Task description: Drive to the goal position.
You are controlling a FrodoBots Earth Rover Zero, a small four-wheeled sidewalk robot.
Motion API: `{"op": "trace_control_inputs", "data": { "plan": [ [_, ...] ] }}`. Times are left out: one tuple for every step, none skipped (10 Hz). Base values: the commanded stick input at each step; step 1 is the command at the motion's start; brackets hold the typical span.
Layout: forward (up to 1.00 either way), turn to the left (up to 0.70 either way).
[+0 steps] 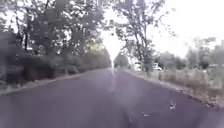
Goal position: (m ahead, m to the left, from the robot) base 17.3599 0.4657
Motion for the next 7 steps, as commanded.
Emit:
{"op": "trace_control_inputs", "data": {
  "plan": [
    [1.00, 0.00],
    [1.00, 0.00],
    [1.00, 0.00],
    [1.00, 0.00],
    [1.00, 0.00],
    [1.00, 0.00],
    [1.00, 0.00]
  ]
}}
